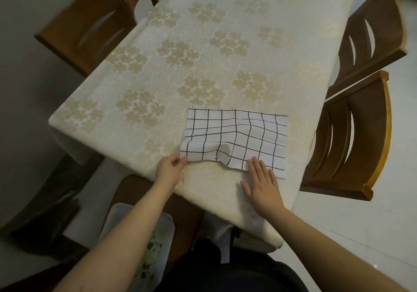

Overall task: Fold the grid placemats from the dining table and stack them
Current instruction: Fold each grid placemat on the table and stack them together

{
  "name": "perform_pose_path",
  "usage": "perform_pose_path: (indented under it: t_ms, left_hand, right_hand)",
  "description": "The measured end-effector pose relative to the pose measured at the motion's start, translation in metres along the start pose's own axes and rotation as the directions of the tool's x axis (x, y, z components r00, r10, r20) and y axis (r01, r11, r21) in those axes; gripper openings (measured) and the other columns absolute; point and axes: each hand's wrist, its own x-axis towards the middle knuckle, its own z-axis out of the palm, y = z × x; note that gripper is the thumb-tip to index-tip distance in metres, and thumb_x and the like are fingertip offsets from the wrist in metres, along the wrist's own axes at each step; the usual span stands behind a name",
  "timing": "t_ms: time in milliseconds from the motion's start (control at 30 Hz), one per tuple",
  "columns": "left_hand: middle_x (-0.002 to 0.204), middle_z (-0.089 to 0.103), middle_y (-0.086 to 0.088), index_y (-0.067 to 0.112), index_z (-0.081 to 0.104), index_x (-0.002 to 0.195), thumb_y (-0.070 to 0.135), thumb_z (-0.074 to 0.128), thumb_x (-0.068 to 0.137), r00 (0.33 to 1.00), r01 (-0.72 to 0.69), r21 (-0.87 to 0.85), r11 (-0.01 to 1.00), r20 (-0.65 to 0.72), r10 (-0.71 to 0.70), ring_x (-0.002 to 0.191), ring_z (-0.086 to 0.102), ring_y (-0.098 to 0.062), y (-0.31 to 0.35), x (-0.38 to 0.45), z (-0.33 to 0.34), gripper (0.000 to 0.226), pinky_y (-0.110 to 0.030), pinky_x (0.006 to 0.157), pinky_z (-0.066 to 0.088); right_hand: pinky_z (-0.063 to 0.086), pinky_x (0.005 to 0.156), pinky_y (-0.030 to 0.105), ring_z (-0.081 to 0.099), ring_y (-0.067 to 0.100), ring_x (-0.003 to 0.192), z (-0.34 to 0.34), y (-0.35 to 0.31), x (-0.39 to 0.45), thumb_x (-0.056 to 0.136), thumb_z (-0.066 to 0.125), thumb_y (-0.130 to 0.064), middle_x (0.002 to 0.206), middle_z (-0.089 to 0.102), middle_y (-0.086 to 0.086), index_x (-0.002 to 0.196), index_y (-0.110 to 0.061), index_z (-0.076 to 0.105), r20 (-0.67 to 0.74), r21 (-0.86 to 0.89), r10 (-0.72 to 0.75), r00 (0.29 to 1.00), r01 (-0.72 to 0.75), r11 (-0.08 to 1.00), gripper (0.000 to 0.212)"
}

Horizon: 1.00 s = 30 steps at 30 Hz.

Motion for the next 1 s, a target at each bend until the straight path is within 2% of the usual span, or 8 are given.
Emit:
perform_pose_path:
  t_ms: [167,400,533,633,700,767,867,1000]
  left_hand:
    - [0.097,0.066,-0.007,0.007,0.067,0.110,0.037,0.059,0.095,0.998,0.056,0.062,0.997,-0.011,-0.055,0.092,0.061,-0.023,-0.007,0.006,-0.016,0.034,-0.034,0.077,0.048]
    - [0.080,0.068,-0.009,0.010,0.065,0.088,0.020,0.068,0.091,0.984,0.142,-0.007,0.990,0.112,-0.140,0.075,0.063,-0.020,-0.016,0.004,-0.031,0.010,-0.026,0.063,0.049]
    - [0.085,0.066,-0.007,0.013,0.055,0.099,0.018,0.073,0.086,0.984,0.167,0.029,0.986,0.057,-0.168,0.079,0.065,-0.023,-0.015,0.001,-0.032,0.023,-0.037,0.072,0.054]
    - [0.091,0.060,-0.001,0.014,0.053,0.105,0.032,0.064,0.091,0.995,0.043,0.266,0.963,-0.097,-0.017,0.087,0.059,-0.022,-0.004,-0.007,-0.027,0.026,-0.036,0.074,0.049]
    - [0.105,0.060,-0.003,0.015,0.055,0.113,0.034,0.059,0.091,0.961,-0.117,0.507,0.854,-0.159,0.226,0.097,0.057,-0.024,-0.002,-0.013,-0.019,0.029,-0.039,0.083,0.045]
    - [0.125,0.057,-0.005,0.017,0.055,0.125,0.034,0.056,0.092,0.914,-0.269,0.630,0.729,-0.072,0.399,0.116,0.052,-0.025,-0.002,-0.014,-0.004,0.038,-0.043,0.099,0.039]
    - [0.158,0.029,-0.004,0.020,0.035,0.148,0.037,0.044,0.098,0.867,-0.455,0.702,0.548,0.209,0.452,0.148,0.019,-0.021,0.006,-0.010,0.027,0.054,-0.040,0.120,0.012]
    - [0.165,0.001,0.000,0.025,0.008,0.156,0.042,0.024,0.103,0.819,-0.540,0.761,0.359,0.377,0.433,0.151,-0.006,-0.017,0.026,0.001,0.062,0.057,-0.040,0.120,-0.005]
  right_hand:
    - [-0.012,0.119,0.034,-0.023,0.011,0.146,0.002,0.013,-0.008,0.096,0.007,-0.060,0.160,-0.022,-0.005,0.152,-0.023,-0.016,0.080,-0.039,0.007,0.997,-0.004,0.999,0.071]
    - [-0.012,0.119,0.034,-0.020,0.012,0.147,-0.001,0.020,-0.009,0.089,-0.006,-0.065,0.160,-0.020,-0.006,0.150,-0.028,-0.018,0.088,-0.064,-0.022,0.996,0.027,0.998,0.072]
    - [-0.011,0.119,0.032,-0.013,0.011,0.148,-0.005,0.013,-0.013,0.092,-0.002,-0.062,0.162,-0.009,-0.005,0.153,-0.026,-0.005,0.017,-0.084,-0.041,0.999,0.042,0.996,0.071]
    - [-0.003,0.120,0.035,-0.002,0.014,0.150,-0.006,0.000,-0.013,0.098,0.012,-0.057,0.162,0.001,-0.003,0.155,-0.025,0.007,-0.053,-0.053,-0.097,0.994,0.095,0.994,0.066]
    - [-0.002,0.120,0.036,0.000,0.016,0.150,-0.005,-0.012,-0.010,0.098,0.012,-0.056,0.162,0.001,-0.003,0.156,-0.026,0.008,-0.042,-0.052,-0.124,0.991,0.122,0.991,0.065]
    - [-0.002,0.119,0.037,0.001,0.018,0.150,-0.002,-0.023,-0.008,0.098,0.009,-0.058,0.162,0.001,-0.002,0.156,-0.026,0.008,-0.028,-0.060,-0.152,0.988,0.151,0.987,0.066]
    - [-0.003,0.119,0.038,-0.005,0.018,0.149,0.001,-0.034,-0.005,0.097,0.008,-0.059,0.162,-0.004,-0.003,0.156,-0.027,0.005,-0.001,-0.057,-0.179,0.984,0.179,0.982,0.067]
    - [-0.004,0.120,0.038,-0.016,0.014,0.147,0.000,-0.043,0.003,0.098,0.014,-0.054,0.159,-0.016,-0.005,0.155,-0.027,-0.002,0.001,-0.023,-0.115,0.993,0.115,0.993,0.065]
